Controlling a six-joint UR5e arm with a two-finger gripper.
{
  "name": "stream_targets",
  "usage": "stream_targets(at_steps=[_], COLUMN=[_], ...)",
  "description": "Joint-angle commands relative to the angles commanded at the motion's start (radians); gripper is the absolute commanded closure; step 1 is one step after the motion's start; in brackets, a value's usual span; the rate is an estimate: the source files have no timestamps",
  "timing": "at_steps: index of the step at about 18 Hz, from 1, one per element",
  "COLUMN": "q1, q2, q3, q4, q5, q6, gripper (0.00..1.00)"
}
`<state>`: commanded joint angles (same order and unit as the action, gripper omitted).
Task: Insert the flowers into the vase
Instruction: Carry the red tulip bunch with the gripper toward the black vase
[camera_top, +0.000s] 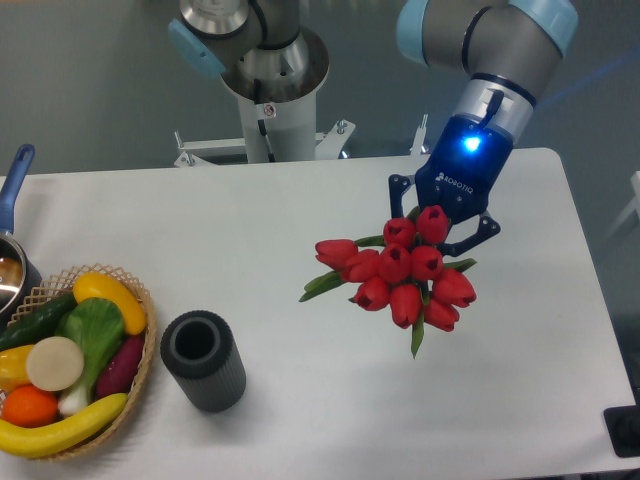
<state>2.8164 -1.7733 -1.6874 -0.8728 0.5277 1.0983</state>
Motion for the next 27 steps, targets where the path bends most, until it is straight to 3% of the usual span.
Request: stream_targets(at_steps=[15, 19, 27], q1=[-0.011, -0.031, -0.083], q2=[-0.002, -0.009, -0.017], q3=[-0.006, 0.005, -0.003], q4=[0.014, 0.041, 0.058], q5=[-0.003, -0.012, -0.219], q6=[-0.003, -0.003, 0.008], gripper=[0.76, 0.76, 0.76])
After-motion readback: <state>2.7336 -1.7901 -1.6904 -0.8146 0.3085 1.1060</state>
